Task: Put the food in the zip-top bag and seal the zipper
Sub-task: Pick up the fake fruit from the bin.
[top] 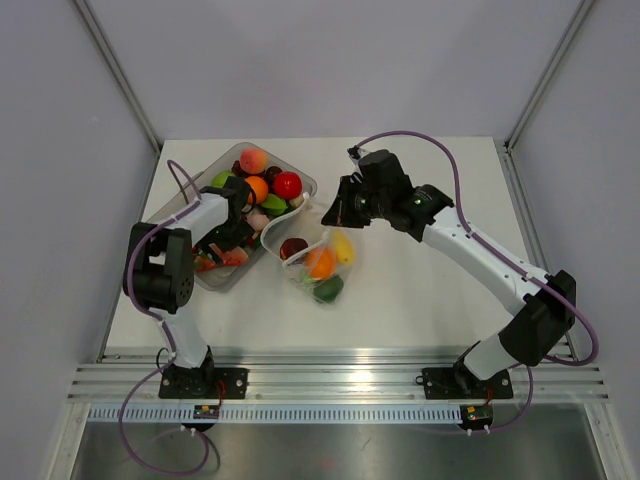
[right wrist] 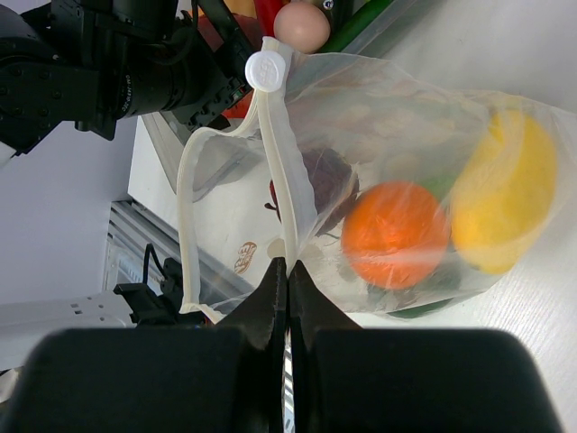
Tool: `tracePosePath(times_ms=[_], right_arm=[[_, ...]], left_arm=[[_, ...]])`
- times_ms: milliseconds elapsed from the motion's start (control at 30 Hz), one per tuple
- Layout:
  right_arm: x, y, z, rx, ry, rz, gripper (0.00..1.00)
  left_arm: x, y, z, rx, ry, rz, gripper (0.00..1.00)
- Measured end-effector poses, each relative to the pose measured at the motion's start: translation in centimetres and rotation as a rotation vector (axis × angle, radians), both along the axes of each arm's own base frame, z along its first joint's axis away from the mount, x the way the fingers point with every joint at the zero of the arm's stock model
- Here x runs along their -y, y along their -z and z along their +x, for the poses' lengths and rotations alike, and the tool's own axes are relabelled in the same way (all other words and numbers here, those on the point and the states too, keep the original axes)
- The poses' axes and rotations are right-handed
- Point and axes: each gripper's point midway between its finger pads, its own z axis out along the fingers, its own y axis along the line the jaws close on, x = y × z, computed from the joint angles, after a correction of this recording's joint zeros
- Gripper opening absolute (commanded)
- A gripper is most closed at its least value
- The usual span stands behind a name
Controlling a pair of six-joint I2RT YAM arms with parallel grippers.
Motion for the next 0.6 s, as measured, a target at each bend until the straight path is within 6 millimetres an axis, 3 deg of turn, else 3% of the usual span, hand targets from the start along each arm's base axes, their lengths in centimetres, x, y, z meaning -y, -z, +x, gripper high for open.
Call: tracePosePath(times_ms=[67, 167, 300, 400, 600], right_arm=[[0.0, 0.0, 0.0, 0.000, 0.000, 0.000, 0.00], [0.0, 0.0, 0.0, 0.000, 0.000, 0.000, 0.00], [0.0, 0.0, 0.0, 0.000, 0.000, -0.001, 0.00], [0.0, 0.0, 0.0, 0.000, 0.000, -0.001, 0.00], [0.1, 0.1, -0.1, -0.005, 0.000, -0.006, 0.00]], left_arm=[[0.0, 0.4, 0.0, 0.000, -0.006, -0.001, 0.95], [0.1, 1.1, 0.2, -0.002, -0.015, -0.001, 0.93], [0.2, 1.5, 0.5, 0.007, -0.031, -0.005, 0.73], [0.3, 1.5, 0.5, 0.018, -0.045, -0.008, 0.68], [0.2, 0.5, 0.2, 0.040, -0.045, 0.007, 0.48]])
